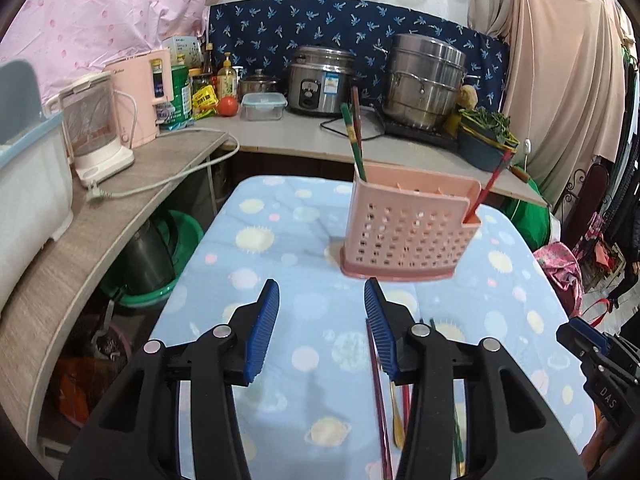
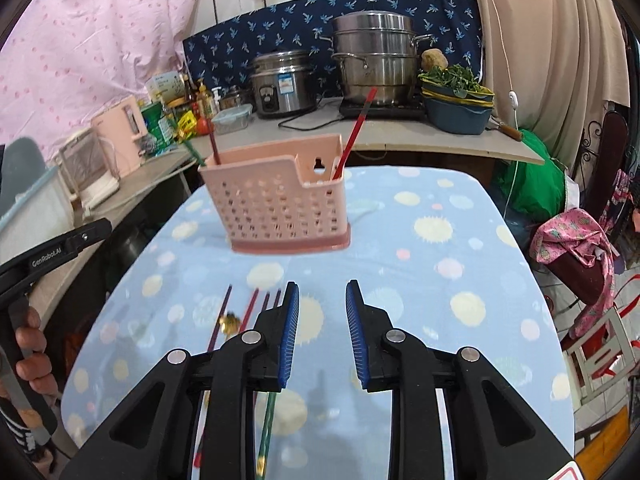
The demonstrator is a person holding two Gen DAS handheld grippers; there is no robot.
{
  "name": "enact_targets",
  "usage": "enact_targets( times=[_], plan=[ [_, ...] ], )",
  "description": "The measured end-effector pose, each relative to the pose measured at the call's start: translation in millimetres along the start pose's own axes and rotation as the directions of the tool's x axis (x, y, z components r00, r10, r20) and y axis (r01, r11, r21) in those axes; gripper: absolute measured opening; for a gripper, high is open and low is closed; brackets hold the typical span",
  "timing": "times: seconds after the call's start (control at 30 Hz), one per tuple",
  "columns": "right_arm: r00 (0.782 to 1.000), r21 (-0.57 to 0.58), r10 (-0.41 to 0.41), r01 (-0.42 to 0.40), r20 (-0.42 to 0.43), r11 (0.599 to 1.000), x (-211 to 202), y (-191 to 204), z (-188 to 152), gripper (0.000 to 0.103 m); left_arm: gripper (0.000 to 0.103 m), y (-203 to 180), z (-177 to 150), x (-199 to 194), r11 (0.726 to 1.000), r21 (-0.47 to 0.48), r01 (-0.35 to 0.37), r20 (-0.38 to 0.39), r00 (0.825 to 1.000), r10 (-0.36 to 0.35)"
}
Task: Organize utensils
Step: 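Withdraw both tools from the basket back toward the remaining utensils, then move the right tool to the green chopstick while the left tool moves to a dark-red chopstick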
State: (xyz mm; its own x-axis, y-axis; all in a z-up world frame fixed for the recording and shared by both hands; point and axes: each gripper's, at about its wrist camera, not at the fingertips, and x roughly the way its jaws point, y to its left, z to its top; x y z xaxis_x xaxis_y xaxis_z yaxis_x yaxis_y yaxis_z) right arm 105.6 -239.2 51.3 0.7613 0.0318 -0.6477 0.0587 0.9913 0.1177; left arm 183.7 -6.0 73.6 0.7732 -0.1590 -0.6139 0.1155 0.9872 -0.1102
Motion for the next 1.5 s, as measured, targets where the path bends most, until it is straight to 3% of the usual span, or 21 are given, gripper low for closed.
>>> enact_targets(
  times=[0.47,1.07,1.5],
  plan=[
    [0.997,0.009,-0.030,0.031,-0.068,0.999,-14.3,6.7,-65.6,0.025,0.042,-4.5,-62.9,-14.3,1.000,0.020,0.012,-0.074,0.997,-0.010],
    [0.987,0.031,0.004,0.001,-0.160,1.000,-4.8,18.8,-115.1,0.025,0.042,-3.7,-116.5,-14.2,0.999,0.030,0.022,-0.180,0.984,-0.016],
    [0.979,0.023,0.043,-0.039,-0.201,0.999,11.3,37.4,-129.5,0.025,0.043,-13.8,-137.9,-4.3,0.998,0.046,0.050,-0.240,0.970,-0.037]
  ],
)
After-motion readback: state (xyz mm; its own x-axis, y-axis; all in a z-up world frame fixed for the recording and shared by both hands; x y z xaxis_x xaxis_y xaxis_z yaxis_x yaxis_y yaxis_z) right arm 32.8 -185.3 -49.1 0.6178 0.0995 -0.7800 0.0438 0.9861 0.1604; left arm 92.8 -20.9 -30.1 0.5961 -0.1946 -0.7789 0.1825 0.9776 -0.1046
